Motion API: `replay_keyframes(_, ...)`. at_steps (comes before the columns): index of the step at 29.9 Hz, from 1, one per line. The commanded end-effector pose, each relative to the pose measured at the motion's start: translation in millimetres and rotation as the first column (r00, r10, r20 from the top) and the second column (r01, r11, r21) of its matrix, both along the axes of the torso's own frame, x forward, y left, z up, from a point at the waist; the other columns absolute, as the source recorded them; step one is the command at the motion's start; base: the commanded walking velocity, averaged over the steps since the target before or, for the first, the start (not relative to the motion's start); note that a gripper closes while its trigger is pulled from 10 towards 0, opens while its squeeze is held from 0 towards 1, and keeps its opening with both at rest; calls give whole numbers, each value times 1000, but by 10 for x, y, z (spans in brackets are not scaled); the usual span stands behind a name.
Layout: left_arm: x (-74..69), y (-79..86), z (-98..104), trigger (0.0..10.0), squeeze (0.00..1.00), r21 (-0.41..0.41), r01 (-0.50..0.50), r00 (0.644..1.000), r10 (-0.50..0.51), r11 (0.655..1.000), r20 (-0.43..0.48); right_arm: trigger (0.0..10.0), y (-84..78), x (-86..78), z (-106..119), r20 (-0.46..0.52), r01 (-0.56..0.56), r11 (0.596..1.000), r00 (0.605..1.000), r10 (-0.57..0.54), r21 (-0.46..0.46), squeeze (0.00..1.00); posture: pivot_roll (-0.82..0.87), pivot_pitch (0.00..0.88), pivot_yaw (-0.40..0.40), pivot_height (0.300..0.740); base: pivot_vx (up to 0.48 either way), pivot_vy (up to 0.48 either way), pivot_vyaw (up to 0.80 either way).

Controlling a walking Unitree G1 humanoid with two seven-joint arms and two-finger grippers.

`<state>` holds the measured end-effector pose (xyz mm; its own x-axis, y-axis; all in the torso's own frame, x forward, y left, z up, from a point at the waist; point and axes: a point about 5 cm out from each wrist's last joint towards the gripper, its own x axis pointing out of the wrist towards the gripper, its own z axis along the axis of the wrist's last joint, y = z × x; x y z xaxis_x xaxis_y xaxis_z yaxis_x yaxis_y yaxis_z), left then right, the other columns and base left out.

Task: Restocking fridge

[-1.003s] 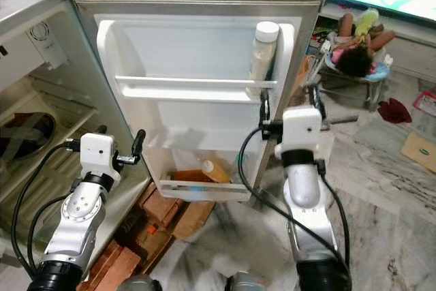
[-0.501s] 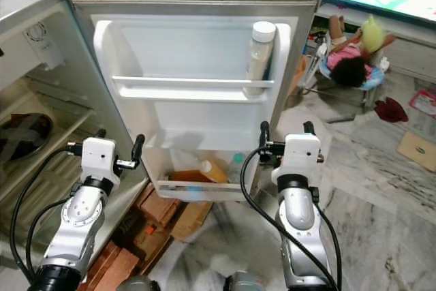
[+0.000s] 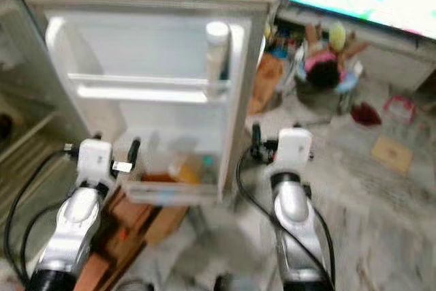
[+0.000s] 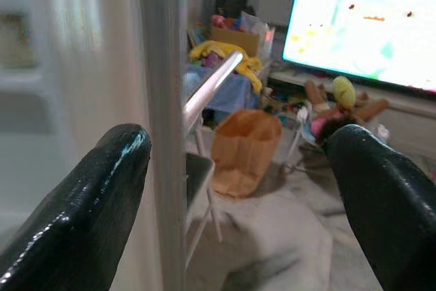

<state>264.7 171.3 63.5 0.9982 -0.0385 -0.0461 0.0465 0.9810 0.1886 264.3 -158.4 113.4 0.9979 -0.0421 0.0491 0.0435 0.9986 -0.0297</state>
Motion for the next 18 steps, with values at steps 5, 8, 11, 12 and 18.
replay_keyframes(5, 18, -84, 17, 10000, 0, 4, 18, 1000, -18, 1000, 5, 10000, -52, 12, 15, -3, -19, 999, 1000, 19, -51, 0, -4, 0, -7, 740, 0, -469, 640)
replay_keyframes(8, 17, -87, 21, 10000, 0, 3, 24, 1000, -24, 1000, 9, 10000, -43, 23, 14, -4, -19, 999, 1000, 19, -40, 0, -5, 0, -6, 740, 0, -477, 800)
replay_keyframes(11, 19, -96, 24, 10000, 0, 4, 27, 1000, -27, 1000, 10, 10000, -35, 33, 26, -1, -24, 999, 1000, 24, -39, 0, -5, 0, -5, 740, 0, -477, 800)
replay_keyframes(12, 20, -98, 25, 10000, 0, 4, 27, 1000, -27, 1000, 10, 10000, -34, 36, 28, 1, -25, 999, 1000, 25, -37, 0, -5, 0, -5, 740, 0, -472, 800)
replay_keyframes(18, 25, -104, 27, 10000, 0, 10, 33, 999, -33, 999, 8, 10000, 38, 70, 168, 74, -80, 992, 993, 87, -98, 0, -5, 0, -2, 740, 0, -443, 800)
